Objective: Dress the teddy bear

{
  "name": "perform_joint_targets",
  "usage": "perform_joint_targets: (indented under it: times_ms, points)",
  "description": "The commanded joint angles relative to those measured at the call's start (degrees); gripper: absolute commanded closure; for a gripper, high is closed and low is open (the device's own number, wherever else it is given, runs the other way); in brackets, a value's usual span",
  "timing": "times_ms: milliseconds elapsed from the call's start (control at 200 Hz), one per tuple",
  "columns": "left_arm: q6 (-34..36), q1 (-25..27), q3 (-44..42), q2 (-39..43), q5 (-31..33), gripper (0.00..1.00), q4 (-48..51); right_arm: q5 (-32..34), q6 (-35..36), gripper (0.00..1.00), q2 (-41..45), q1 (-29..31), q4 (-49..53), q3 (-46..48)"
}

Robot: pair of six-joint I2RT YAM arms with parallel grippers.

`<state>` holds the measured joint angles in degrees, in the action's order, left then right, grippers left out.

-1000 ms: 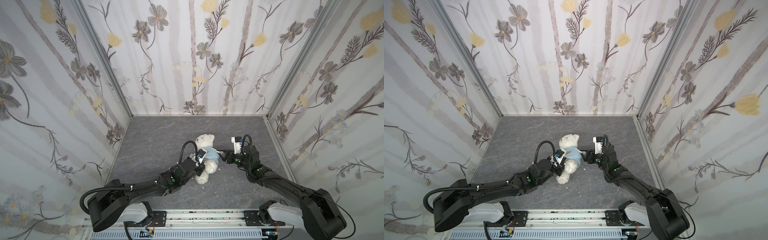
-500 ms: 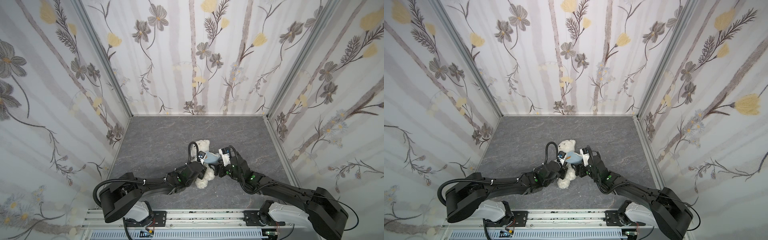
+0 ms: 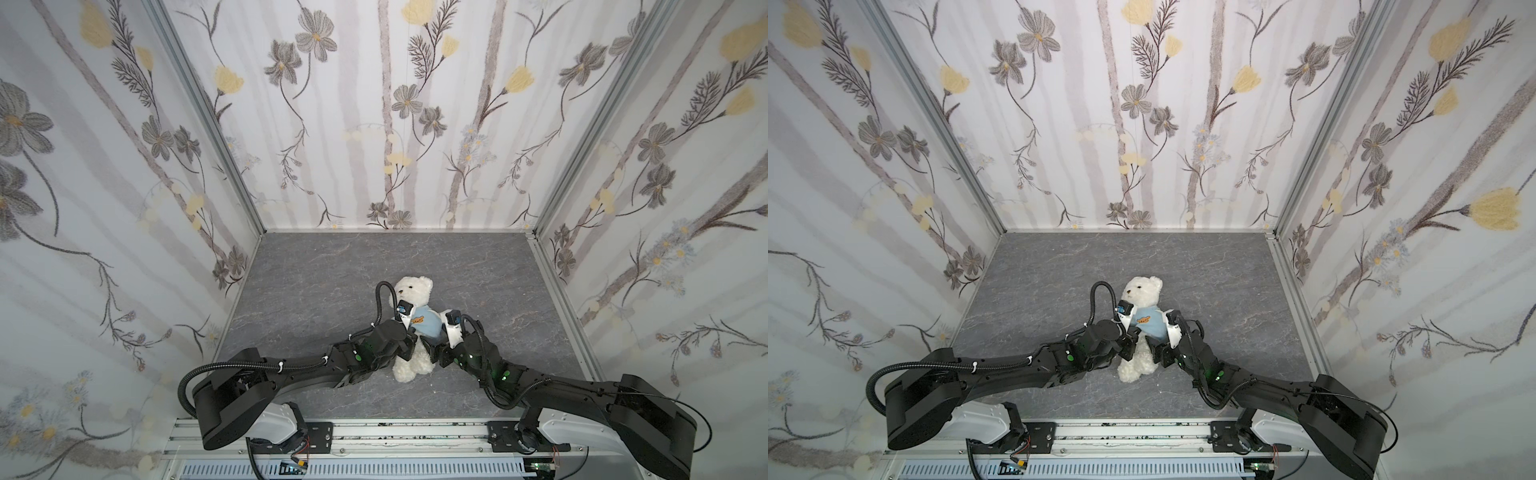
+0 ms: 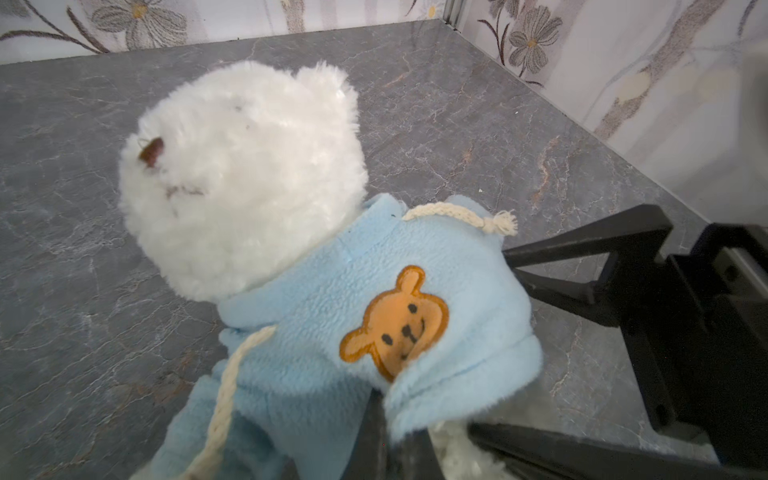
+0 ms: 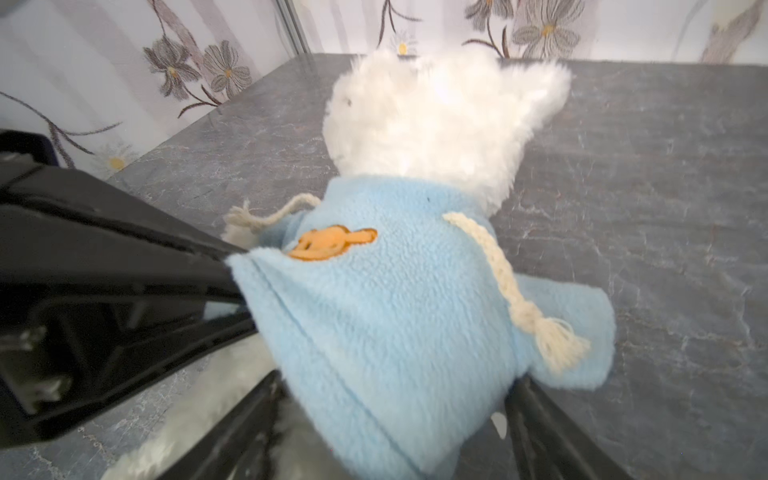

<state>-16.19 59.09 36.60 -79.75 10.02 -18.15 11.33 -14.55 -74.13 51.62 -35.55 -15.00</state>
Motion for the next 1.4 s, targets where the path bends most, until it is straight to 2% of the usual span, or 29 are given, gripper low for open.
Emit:
perform_joint_targets:
  times_ms: [0,175,345,520,749,1039,1094,1199,1399]
  points:
    - [-1.9,0.0,1.8,0.3,-6.9,1.0,0.6,3.5,8.3,0.25,-0.3,0.0,-6.8,-0.8]
    - [-0.7,-0.1,4.0,0.6,-13.1,1.0,4.6,10.1,11.5,0.32,0.6,0.1,-7.5,-0.6]
    - [0.9,-0.6,5.0,0.5,-20.3,1.0,5.8,8.5,13.0,0.34,2.3,0.0,-14.1,1.5]
    - [3.9,-0.9,5.3,1.0,-26.7,1.0,5.0,10.8,9.9,0.38,0.7,-0.4,-18.9,2.6]
    - [10.0,-0.9,5.1,2.9,-28.2,1.0,3.0,16.9,2.9,0.49,-2.9,-0.5,-17.7,2.7]
    - [17.8,0.2,5.1,2.2,-26.2,1.0,0.1,13.4,-0.5,0.45,-8.0,-0.7,-18.8,1.6]
    - [19.0,0.3,5.3,1.7,-24.5,1.0,0.0,13.1,-0.9,0.51,-9.2,-0.8,-18.6,1.3]
    - [20.5,0.7,4.8,1.3,-23.5,1.0,-0.2,15.2,-5.3,0.71,-11.3,-2.3,-14.1,-0.4]
    - [25.0,1.6,-0.9,4.5,-24.8,1.0,-3.6,14.0,-14.8,0.8,-13.8,-8.1,-10.6,-1.4]
